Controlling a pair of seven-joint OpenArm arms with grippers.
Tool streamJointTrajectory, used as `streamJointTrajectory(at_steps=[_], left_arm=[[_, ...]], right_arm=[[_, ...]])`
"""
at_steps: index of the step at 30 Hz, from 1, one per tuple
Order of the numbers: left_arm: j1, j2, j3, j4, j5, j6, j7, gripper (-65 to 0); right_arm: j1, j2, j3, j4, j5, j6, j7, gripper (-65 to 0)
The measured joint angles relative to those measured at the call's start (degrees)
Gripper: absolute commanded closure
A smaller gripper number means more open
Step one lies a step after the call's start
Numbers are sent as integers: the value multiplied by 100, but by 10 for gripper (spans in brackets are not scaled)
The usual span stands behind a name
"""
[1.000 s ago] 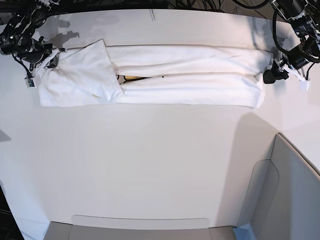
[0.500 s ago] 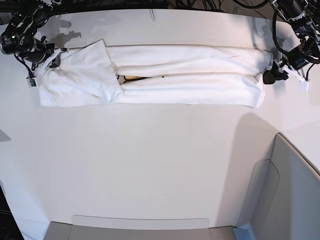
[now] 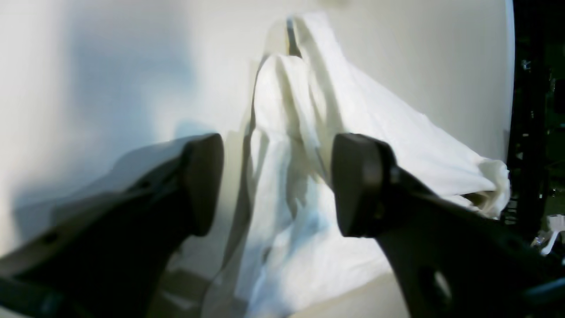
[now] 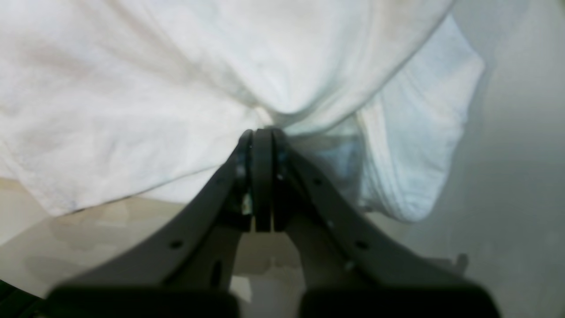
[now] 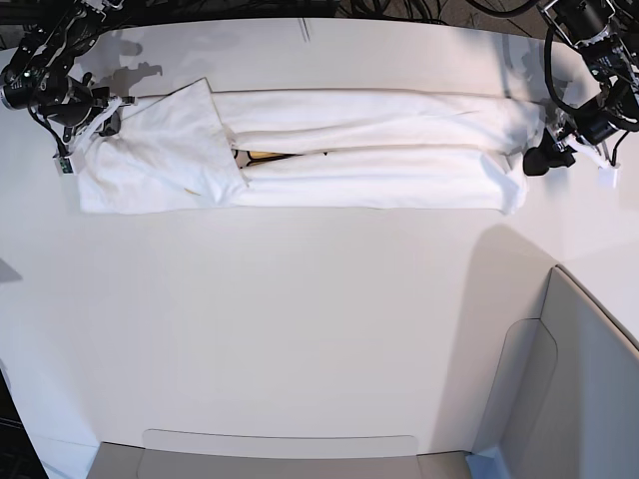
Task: Layout the t-shirt on the table in an organized manner, then fold the t-shirt properly
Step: 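Grasp the strip's other end with the left gripper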
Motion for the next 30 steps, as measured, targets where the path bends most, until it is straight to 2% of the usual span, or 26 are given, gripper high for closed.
streamJointTrajectory(at_steps=[6,30], left_arm=[[-13,-138,-4,0,37,11,-4,-522],[-210,-151,0,-2,144,28,85,-522]], right_arm=[[0,0,0,0,0,0,0,0],[0,-13,0,0,-2,0,-2,0]])
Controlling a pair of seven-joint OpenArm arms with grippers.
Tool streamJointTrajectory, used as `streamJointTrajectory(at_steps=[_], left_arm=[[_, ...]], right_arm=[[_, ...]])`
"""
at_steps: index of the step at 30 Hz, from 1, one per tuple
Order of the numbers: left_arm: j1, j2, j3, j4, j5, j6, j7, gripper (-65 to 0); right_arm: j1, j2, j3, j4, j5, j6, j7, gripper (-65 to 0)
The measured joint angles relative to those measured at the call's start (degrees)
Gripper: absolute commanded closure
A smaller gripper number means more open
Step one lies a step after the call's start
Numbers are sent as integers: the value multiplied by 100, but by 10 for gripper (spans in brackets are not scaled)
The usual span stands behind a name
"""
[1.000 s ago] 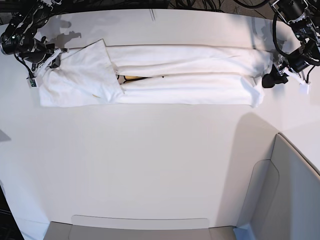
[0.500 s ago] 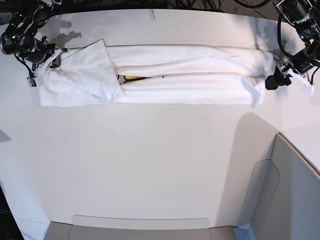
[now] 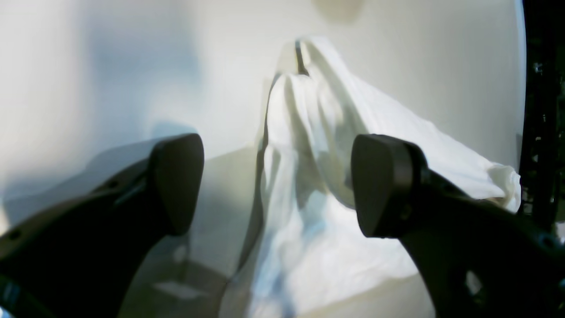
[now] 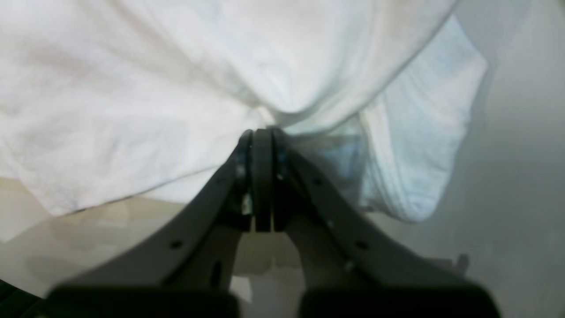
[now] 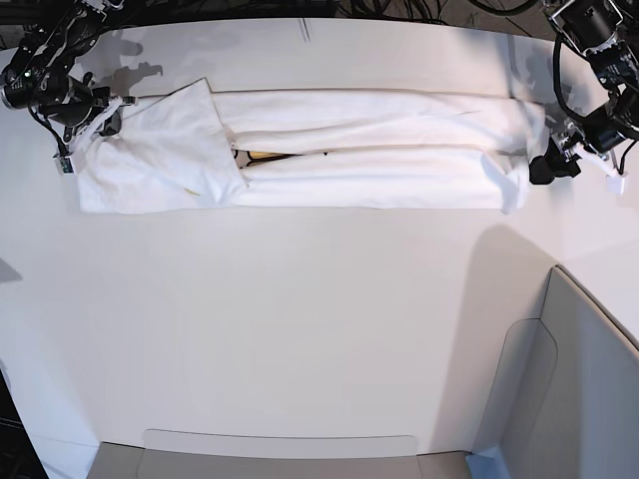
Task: Layout the t-shirt on the table in an organized manner, then fold the t-shirt properly
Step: 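Grasp the strip's other end with the left gripper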
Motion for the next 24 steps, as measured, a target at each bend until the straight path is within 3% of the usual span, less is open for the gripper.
streamJointTrajectory(at_steps=[15,24], left_arm=[[-170,-376,-7,-4,-2,2,2,-522],[105,-107,334,-2,-153,-50,-63,-522]], right_arm=[[0,-2,0,0,0,0,2,0],[2,-2,0,0,0,0,2,0]])
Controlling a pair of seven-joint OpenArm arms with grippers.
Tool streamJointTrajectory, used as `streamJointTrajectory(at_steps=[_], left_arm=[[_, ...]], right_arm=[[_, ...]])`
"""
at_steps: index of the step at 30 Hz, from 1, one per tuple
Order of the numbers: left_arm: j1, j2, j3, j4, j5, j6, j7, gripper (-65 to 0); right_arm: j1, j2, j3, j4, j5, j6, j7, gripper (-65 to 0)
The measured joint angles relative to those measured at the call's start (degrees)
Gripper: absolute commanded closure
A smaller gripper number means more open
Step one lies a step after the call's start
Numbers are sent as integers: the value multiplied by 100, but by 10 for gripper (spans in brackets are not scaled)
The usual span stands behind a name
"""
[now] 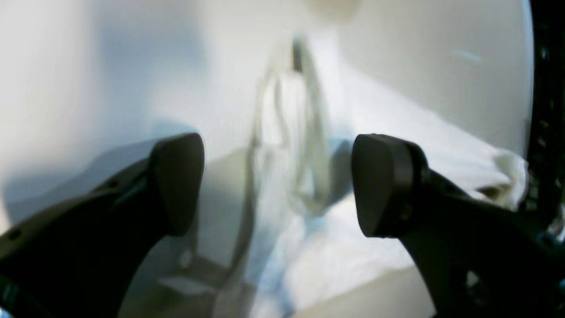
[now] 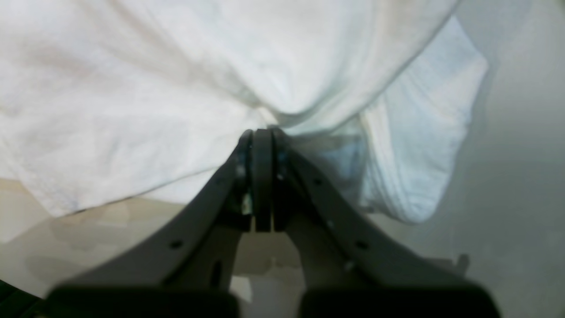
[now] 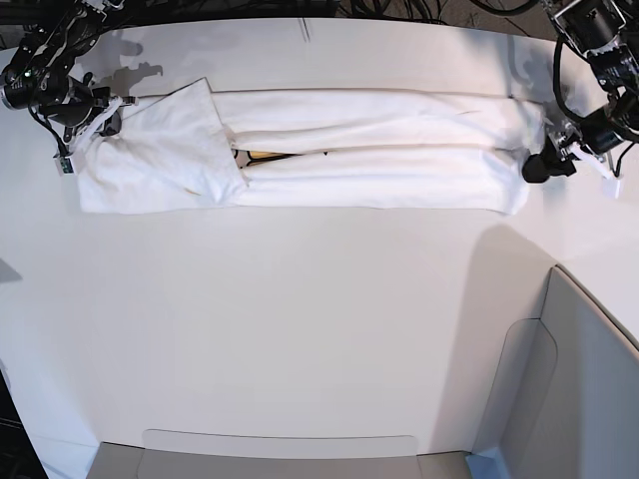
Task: Layout the t-shirt on the table in an organized manner, then fold the t-shirt properly
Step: 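Grasp the strip's other end with the left gripper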
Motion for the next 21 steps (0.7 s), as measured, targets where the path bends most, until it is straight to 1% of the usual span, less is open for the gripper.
streamJointTrajectory(at_steps=[3,6,14,19,21], left_arm=[[-13,-11,162,4,24,17,-24,-522],[-24,46,188,7,2,13,-46,-522],[-44,63,179,13,7,15,-39,-522],[-52,286,-68,15,-22,13,-68,-522],[-48,302,-76,15,-44,13,-66,-522]], right_arm=[[11,2,0,0,0,0,0,0],[20,0,0,0,2,0,2,0],[26,0,0,0,0,0,0,0],[26,0,0,0,0,0,0,0],[26,0,0,0,0,0,0,0]])
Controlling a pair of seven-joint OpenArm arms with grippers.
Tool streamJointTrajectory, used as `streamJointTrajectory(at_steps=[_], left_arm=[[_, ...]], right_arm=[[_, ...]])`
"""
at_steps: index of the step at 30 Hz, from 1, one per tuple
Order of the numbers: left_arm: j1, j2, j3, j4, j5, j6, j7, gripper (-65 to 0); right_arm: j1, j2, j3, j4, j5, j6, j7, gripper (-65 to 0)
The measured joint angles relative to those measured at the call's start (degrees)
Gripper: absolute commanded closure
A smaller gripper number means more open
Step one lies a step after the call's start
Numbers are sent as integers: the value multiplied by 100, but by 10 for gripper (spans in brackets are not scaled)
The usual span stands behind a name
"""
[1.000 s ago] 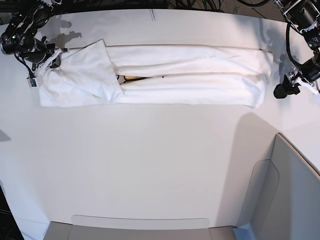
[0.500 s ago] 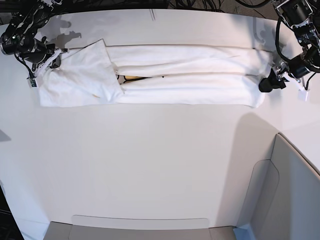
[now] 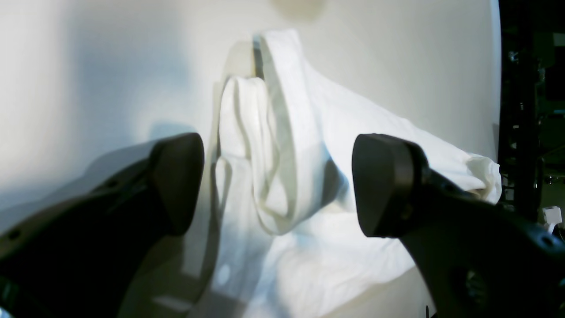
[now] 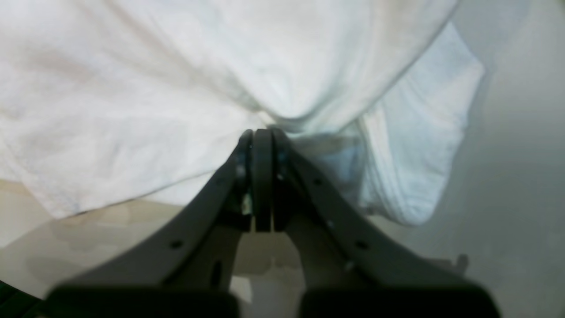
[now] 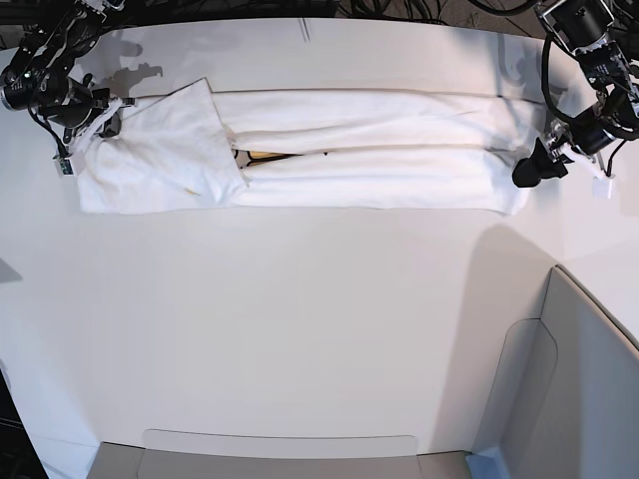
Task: Layout the t-shirt on the table in an organized manner, then fold the t-shirt properly
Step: 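Grasp the strip's other end with the left gripper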
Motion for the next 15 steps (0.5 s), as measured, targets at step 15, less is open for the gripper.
streamJointTrajectory(at_steps=[15], left_arm=[[-4,13,-22,0,0,0,7,-522]], right_arm=[[-46,2,0,0,0,0,0,0]])
